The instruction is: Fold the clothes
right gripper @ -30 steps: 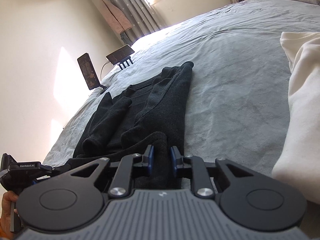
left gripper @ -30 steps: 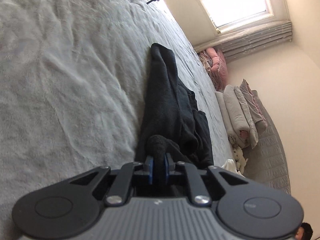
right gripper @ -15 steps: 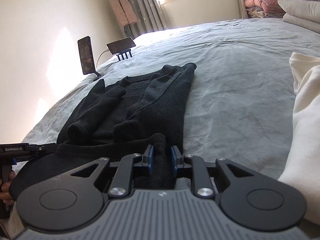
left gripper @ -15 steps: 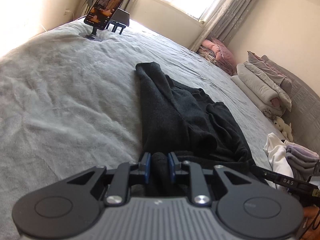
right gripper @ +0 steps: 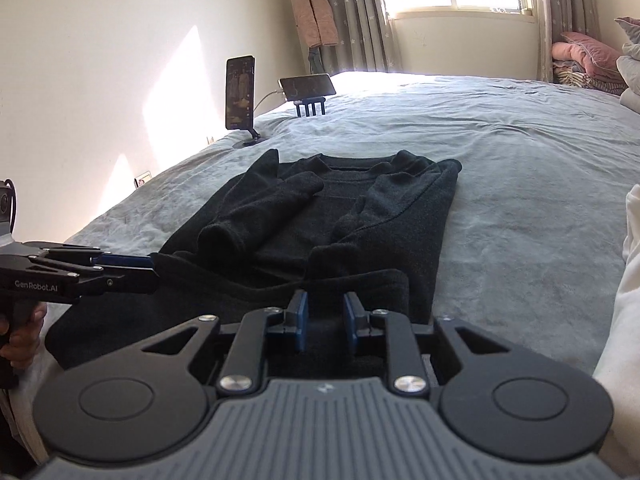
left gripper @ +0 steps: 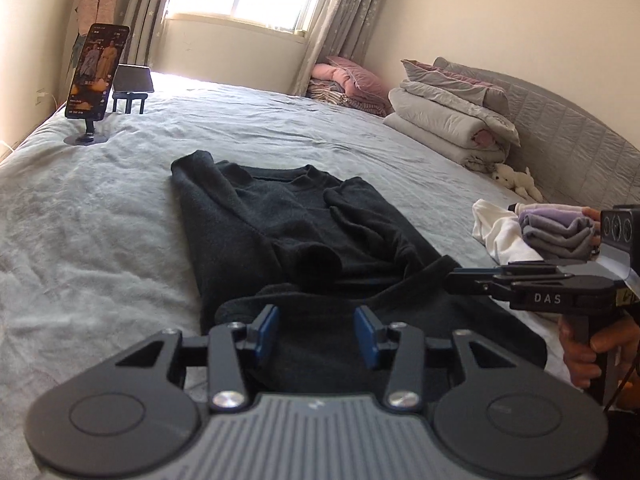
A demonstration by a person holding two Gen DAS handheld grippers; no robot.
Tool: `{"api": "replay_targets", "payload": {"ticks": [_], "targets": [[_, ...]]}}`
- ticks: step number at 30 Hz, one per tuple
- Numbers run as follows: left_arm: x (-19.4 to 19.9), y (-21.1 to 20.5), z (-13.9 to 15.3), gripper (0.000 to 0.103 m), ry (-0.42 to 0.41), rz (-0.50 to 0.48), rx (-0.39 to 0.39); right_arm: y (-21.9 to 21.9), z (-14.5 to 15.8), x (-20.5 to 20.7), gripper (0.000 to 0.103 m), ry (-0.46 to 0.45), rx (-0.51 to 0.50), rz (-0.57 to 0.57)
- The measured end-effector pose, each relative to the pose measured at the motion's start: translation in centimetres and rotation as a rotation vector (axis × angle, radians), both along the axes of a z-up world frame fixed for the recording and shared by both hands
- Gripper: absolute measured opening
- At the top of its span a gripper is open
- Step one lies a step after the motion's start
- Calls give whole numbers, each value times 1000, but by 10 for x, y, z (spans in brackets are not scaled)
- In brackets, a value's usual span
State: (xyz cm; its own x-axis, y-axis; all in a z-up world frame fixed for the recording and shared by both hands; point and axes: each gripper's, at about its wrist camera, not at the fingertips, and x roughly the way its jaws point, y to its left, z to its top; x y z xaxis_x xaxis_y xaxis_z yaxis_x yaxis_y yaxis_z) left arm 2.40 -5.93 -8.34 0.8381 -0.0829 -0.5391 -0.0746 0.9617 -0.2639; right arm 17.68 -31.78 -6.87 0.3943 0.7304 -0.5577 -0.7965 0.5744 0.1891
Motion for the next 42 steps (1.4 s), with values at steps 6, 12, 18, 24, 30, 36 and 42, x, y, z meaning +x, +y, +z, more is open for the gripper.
{"api": "replay_targets", "payload": {"ticks": [6,12,18,24,30,36,42], "targets": [[-14,18,5,43,0,53,-59,-22,2,8,27,79,56,-55],[-11,16,5,50,11,104,-8,-25,10,11,41,35,68,-102],[-8,7,6,8,-54,98,10,-11,-3,7,13,2,22,-122],[-5,14,3,9,-79,138,1,-22,1,11,7,-31,89,-194],[2,22,-1,45,7,172,-9,-20,-5,19,12,1,53,-204],[-15,-3,29,51,-71,141,131,-17,17,-3,18,-35,68,-160],[-6,-44,26,51,-52,-53,184,15,18,-36,37,-112,-3,-18]]}}
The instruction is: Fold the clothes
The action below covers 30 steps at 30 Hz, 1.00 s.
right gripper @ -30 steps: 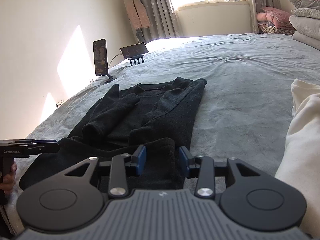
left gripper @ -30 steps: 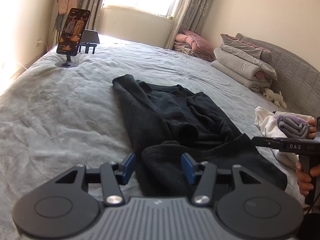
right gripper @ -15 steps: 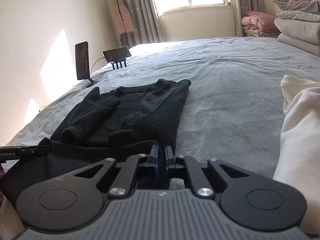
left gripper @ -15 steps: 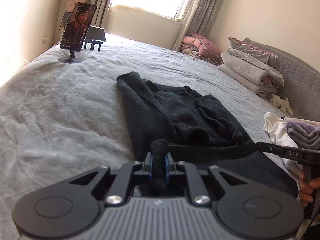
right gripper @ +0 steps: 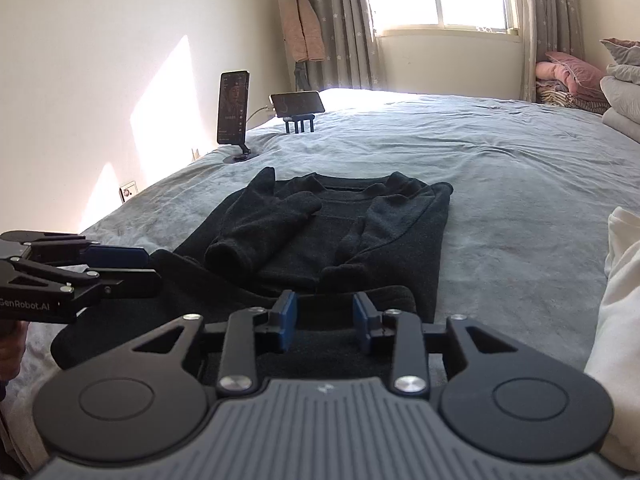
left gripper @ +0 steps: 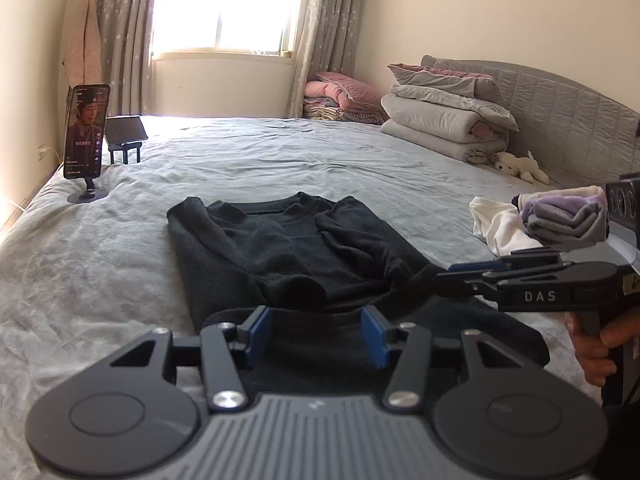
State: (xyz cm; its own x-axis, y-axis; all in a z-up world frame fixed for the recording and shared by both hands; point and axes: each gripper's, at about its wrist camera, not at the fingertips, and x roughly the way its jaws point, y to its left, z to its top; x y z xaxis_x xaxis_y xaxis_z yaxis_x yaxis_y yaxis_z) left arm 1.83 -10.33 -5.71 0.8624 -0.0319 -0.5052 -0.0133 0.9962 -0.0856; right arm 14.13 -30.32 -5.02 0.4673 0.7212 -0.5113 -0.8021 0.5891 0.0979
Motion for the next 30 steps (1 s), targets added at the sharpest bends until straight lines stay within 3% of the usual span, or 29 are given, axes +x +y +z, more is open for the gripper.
{"api": "replay_targets", "payload": {"ticks": [4,5,8,19,21,30], "targets": [[10,0,-32,51,94,-7,76,12,-21,0,37,-10,-116,47],[10,4,-38,51,90,-11,59,10,-26,2,39,-18,-131,48],[6,10,-34,51,86,-7,13,-1,-27,10,40,7,-97,23],[-24,5,-19,55,71,-18,95,-38,-10,0,47,-48,-133,-43],[-31,2,-13,61,84,-24,137,-45,-5,-6,47,-56,-126,-17],[-44,-8,8,63,188,-27,207,-47,8,-30,50,-82,-161,100]]}}
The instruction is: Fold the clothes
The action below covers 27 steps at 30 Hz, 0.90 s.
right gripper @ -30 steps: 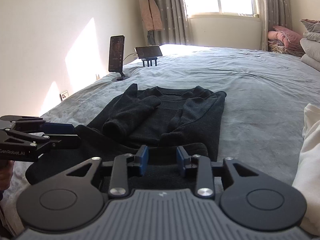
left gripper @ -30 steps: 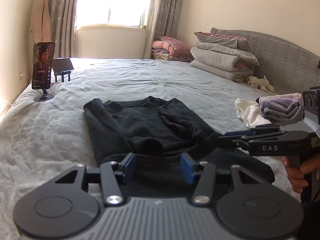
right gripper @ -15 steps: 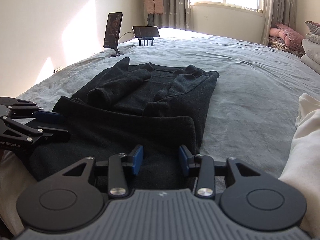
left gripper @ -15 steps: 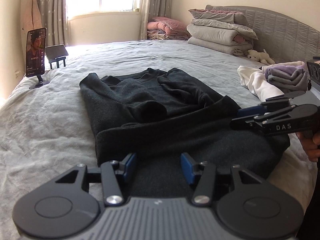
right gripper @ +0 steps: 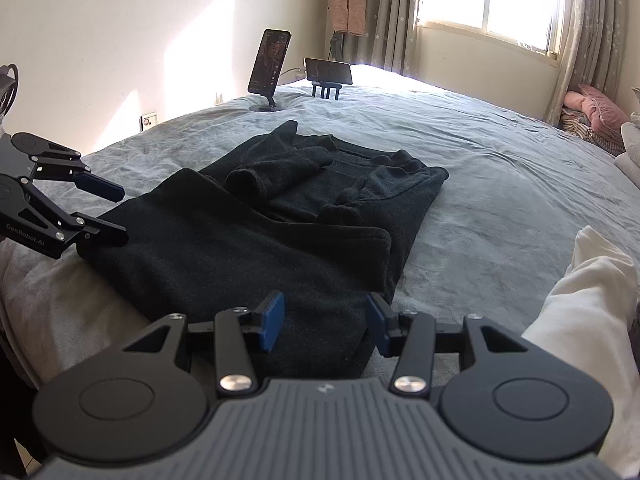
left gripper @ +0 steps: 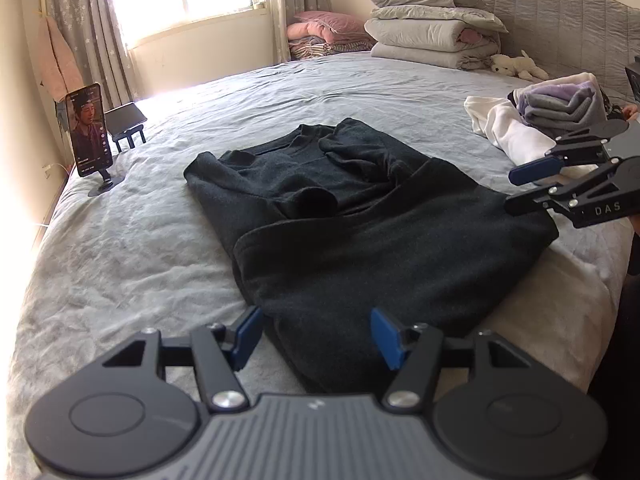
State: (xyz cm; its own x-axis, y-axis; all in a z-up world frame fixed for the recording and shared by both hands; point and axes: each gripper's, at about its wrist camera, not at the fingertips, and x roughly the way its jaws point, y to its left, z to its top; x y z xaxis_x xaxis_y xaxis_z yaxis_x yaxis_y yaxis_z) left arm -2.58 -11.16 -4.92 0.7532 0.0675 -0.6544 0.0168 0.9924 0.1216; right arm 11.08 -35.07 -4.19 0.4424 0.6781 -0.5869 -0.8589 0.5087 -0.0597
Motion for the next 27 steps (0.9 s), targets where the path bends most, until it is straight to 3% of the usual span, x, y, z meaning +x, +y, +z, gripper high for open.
{"api": "replay_targets", "payload": {"ticks": [8,11,17,24,27], "targets": [[-10,-12,3,63,36,-51,45,6,1,-20,53,-21,-61,89],[-16,-19,4,64,52,-130,72,10,0,-27,53,-33,-105,146],[-27,-38,-6,68,97,-328,247,20,-3,-38,53,-112,-244,266],[-14,-31,-15,68,100,-338,281,34,-21,-39,50,-195,-432,360],[-9,-27,-17,66,83,-326,267,37,-26,-35,48,-210,-457,372]]}}
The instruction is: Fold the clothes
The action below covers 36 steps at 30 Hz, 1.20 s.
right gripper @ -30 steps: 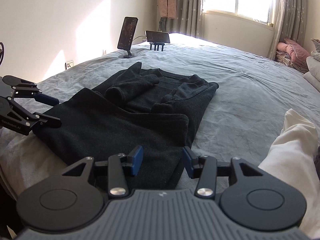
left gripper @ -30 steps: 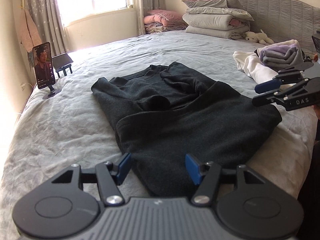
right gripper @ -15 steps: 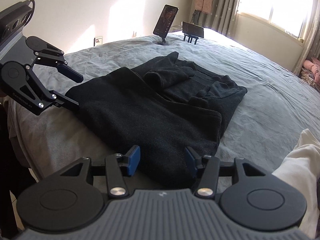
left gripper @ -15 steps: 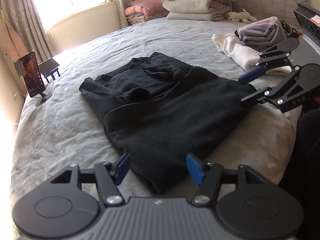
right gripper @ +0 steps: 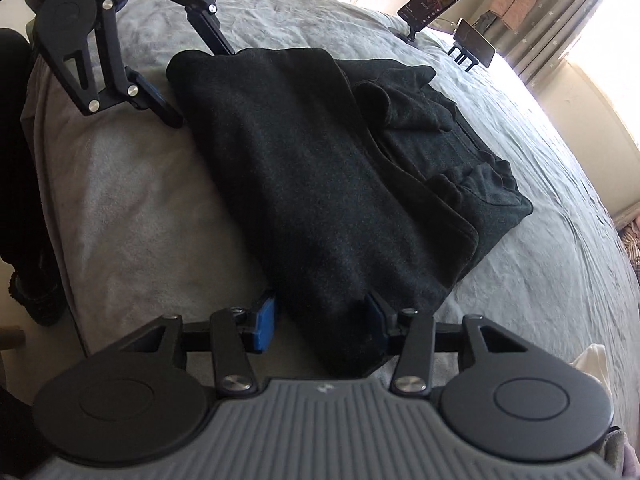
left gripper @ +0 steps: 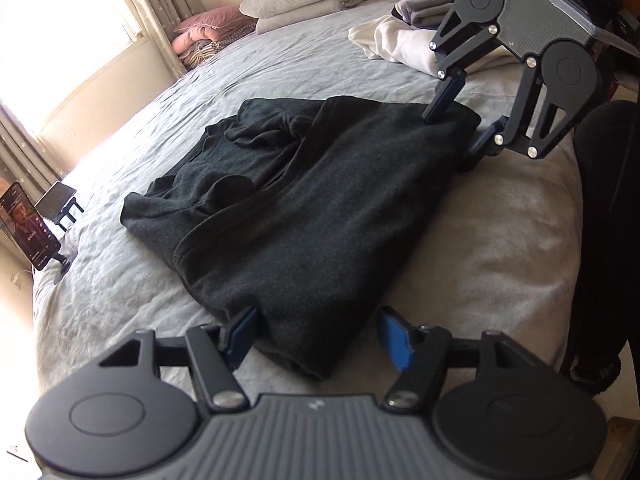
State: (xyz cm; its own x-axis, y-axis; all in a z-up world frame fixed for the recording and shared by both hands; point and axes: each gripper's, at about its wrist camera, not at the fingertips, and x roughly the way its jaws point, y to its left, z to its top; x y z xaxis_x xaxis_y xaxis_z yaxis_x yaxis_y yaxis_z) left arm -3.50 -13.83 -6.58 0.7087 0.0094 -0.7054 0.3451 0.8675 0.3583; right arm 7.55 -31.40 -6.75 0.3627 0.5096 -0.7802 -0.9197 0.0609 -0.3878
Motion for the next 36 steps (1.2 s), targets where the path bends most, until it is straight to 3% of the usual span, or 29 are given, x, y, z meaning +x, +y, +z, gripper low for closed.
{"api": "replay_targets", "payload": {"ticks": [3,5,6,12,25,36], "targets": [[3,4,0,61,-9,15,-31,2,0,3,42,-6,-4,0],[5,7,0,49,-6,29,-53,3,1,3,25,-10,-7,1],[6,8,1,45,-3,33,-59,3,2,3,21,-13,-9,0],[8,11,7,22,15,53,-99,4,10,2,13,-21,13,-5],[19,46,53,17,-70,110,-322,3,63,23,11,-73,164,-47],[87,89,75,16,-159,197,-447,37,81,90,10,-77,280,-149]]}}
